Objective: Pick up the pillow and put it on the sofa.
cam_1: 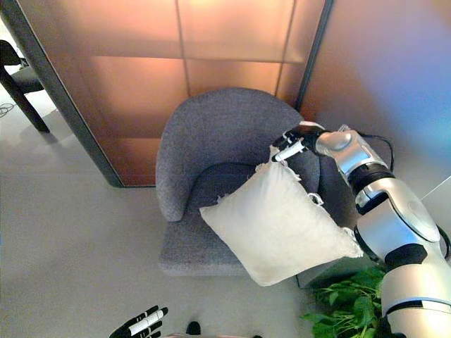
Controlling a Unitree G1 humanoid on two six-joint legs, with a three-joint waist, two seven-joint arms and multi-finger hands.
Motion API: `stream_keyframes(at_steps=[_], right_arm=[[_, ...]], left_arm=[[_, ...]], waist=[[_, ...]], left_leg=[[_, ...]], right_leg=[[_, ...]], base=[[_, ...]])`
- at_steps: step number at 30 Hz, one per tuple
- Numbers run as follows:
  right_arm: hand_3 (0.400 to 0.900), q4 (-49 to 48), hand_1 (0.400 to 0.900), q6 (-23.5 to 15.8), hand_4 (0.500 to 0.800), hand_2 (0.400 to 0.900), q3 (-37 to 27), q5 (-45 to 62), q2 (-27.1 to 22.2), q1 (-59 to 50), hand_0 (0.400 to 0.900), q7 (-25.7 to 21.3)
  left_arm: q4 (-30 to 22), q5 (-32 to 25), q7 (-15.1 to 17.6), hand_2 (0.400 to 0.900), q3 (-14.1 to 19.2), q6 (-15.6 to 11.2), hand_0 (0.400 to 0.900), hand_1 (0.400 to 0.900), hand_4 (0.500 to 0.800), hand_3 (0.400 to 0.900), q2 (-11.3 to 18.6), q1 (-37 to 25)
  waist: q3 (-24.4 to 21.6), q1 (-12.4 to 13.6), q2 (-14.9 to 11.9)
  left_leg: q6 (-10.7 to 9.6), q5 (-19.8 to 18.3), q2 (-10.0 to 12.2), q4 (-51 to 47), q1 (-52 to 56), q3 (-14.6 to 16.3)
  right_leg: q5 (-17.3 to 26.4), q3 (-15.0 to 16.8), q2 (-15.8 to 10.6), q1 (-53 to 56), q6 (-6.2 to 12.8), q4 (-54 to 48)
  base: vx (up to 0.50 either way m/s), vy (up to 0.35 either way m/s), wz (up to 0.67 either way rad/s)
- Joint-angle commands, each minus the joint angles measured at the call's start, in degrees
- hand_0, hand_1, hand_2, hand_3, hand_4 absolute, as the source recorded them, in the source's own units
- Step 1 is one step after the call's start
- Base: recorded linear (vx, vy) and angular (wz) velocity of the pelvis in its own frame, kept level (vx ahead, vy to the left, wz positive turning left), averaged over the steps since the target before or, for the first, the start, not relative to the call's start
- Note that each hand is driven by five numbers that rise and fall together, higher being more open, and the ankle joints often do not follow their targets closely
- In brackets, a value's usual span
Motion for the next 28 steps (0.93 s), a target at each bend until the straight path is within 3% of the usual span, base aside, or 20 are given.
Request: stream_keyframes(at_steps=[1,17,28], right_arm=[[0.900,6.4,0.900,-4.3,0.800,0.900,-0.7,-1.1,1.0,-15.1,0.900,-4.3],[0.900,5.0,0.900,-5.3,0.800,0.900,0.0,2.4,-0.6,-16.3,0.900,-5.7],[0.900,2.1,0.900,-5.3,0.800,0.900,-1.5,5.6,-4.9,-16.2,0.900,-6.3]], left_arm=[[1.4,1.2,-1.7,0.900,-5.4,-2.6,0.900,0.900,0.800,0.900,2.9,-2.7],[2.0,0.8,-1.0,0.900,-5.7,-1.6,0.900,0.900,0.800,0.900,3.3,-3.2],[1.8,0.0,-0.6,0.900,-5.7,-1.8,0.900,0.900,0.800,0.900,3.1,-3.7]], waist=[[-3.8,2.0,-2.9],[-3.8,1.0,-2.6],[-4.1,-0.5,-2.1]], left_leg=[[-3.8,-2.0,4.4,0.1,0.0,2.0],[-3.9,-2.2,4.7,0.2,0.7,2.5],[-4.1,-2.4,5.0,0.2,1.0,2.9]], right_leg=[[-2.7,0.2,-6.1,2.3,7.92,1.3],[-2.8,1.0,-6.2,2.5,8.00,1.3],[-2.8,1.6,-6.2,2.2,8.12,1.2]], base=[[0.01,-0.003,-0.04],[-0.01,-0.001,-0.06],[-0.04,0.005,-0.07]])
